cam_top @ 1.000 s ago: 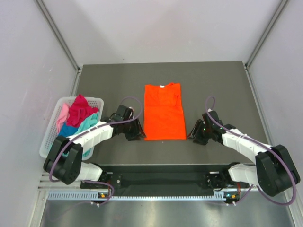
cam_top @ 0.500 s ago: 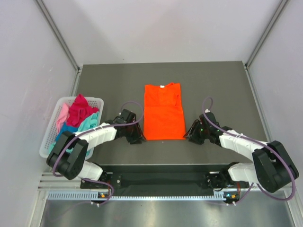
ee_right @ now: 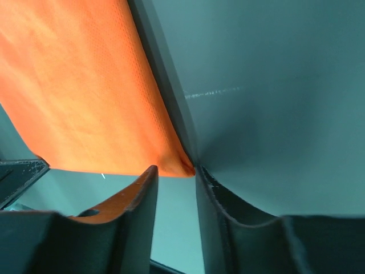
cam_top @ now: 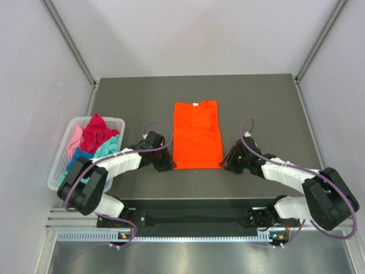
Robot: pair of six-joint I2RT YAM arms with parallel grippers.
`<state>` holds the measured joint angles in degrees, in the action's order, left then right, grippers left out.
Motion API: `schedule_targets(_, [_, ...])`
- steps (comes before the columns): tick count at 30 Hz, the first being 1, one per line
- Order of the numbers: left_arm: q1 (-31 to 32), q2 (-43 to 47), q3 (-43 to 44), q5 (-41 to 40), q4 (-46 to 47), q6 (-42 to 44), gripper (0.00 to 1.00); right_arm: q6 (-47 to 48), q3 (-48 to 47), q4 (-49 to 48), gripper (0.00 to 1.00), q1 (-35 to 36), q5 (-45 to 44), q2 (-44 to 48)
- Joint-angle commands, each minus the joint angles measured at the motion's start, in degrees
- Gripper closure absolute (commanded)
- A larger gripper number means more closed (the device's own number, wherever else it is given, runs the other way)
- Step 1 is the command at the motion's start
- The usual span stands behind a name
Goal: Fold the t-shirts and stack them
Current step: Fold the tshirt
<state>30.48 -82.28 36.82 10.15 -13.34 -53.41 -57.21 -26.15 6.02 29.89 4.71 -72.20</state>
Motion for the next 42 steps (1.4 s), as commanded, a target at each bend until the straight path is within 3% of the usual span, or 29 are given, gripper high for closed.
schedule_targets(1, [0.19,-1.83,-0.78,-1.89,2.71,-0.47,0.64,-0.01,1.98,0.05,0.68,0.7,-4.01,-1.45])
schedule_targets(8, [0.19,-2.62,-1.22,-2.33,3.15,-0.73,0.75,-0.01,2.24,-0.75,0.76,0.78,-4.36,-2.24])
schedule_targets(13, [0.19,-2.36,-0.7,-1.8,1.84,-0.82,1.0,0.43,2.42,0.48,0.97,0.87,-4.36,-0.4])
schedule_targets(23, [6.25,7.65,4.49,-8.56,-12.3,-1.96,1.0,3.42,0.75,12.41,1.0,1.84,-6.03,14.09])
schedule_targets(36, [22.42,20.4,6.95,-17.62,-23.57,-12.42,1.0,4.83,-0.56,27.55,1.0,4.21,-5.5,38.87])
schedule_targets(42, [22.78,17.43,11.33,-21.47,-24.79,-10.14,1.0,9.82,-5.56,26.94,1.0,4.21,-7.87,36.45])
